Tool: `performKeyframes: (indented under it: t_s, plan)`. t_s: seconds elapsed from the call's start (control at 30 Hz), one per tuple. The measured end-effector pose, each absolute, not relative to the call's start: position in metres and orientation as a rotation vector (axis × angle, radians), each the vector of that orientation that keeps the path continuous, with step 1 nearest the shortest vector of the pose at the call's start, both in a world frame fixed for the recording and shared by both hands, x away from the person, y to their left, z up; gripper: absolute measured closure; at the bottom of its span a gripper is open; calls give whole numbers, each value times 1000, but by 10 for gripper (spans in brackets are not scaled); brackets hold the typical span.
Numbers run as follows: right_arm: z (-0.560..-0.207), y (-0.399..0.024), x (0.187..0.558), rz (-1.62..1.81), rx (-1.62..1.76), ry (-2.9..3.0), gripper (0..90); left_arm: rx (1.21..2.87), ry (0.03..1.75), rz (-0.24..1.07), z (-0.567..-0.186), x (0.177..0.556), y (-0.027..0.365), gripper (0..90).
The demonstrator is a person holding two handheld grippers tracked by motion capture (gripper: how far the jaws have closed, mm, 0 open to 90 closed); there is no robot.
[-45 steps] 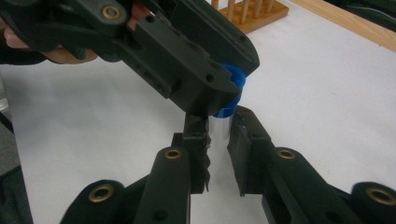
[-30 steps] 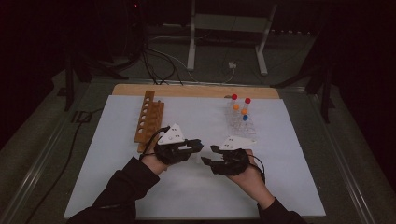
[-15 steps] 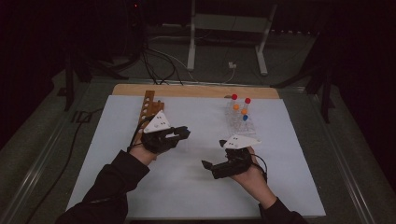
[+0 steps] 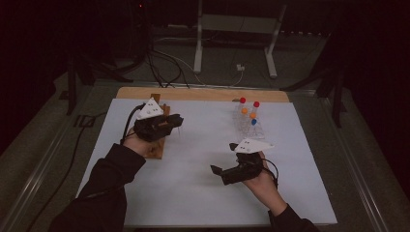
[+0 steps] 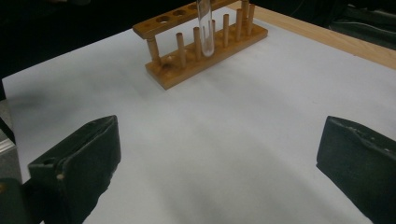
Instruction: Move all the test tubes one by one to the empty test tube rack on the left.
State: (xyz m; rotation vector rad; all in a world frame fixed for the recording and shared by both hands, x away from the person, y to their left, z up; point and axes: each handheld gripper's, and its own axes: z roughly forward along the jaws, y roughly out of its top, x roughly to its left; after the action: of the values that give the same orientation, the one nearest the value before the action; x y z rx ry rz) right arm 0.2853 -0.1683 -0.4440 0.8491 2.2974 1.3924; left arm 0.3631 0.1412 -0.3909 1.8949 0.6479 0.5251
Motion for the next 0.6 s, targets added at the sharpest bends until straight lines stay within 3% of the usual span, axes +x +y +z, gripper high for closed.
performKeyframes:
  t_s: [0.6]
  plan:
    - [-444,-168,285,1402,841,2302,0,1823,802,646,-375,410,179,773]
